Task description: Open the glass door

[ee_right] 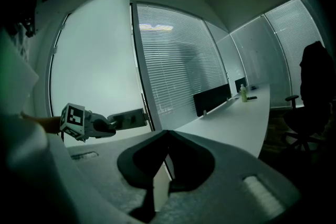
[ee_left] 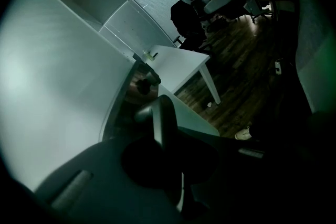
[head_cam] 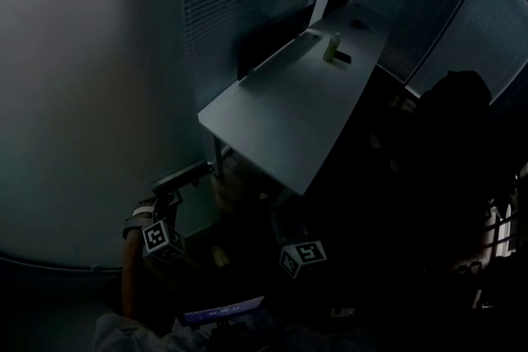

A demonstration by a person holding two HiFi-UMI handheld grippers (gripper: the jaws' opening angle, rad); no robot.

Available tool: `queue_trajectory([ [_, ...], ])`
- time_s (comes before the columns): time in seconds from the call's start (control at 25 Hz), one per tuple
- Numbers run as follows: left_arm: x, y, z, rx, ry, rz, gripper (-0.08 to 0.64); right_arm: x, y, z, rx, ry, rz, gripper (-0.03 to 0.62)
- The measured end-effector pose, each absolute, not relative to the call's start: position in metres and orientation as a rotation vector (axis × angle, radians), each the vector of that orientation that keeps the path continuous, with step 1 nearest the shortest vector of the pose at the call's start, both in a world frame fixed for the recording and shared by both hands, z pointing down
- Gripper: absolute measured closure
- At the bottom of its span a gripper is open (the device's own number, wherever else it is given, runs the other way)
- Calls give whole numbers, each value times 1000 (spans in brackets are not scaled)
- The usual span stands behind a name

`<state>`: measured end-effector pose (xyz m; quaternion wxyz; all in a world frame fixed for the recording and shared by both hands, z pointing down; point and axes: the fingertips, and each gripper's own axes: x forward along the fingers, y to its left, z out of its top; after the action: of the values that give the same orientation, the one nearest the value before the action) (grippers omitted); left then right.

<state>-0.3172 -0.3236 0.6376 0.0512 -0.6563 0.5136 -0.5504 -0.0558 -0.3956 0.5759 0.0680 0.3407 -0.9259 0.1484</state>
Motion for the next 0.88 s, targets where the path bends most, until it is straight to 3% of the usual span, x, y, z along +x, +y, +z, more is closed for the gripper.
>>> queue_trajectory([
  [0.88, -244, -263, 632, -2017, 1403, -1608, 541, 10, -296, 561, 1145, -2774, 413, 591],
])
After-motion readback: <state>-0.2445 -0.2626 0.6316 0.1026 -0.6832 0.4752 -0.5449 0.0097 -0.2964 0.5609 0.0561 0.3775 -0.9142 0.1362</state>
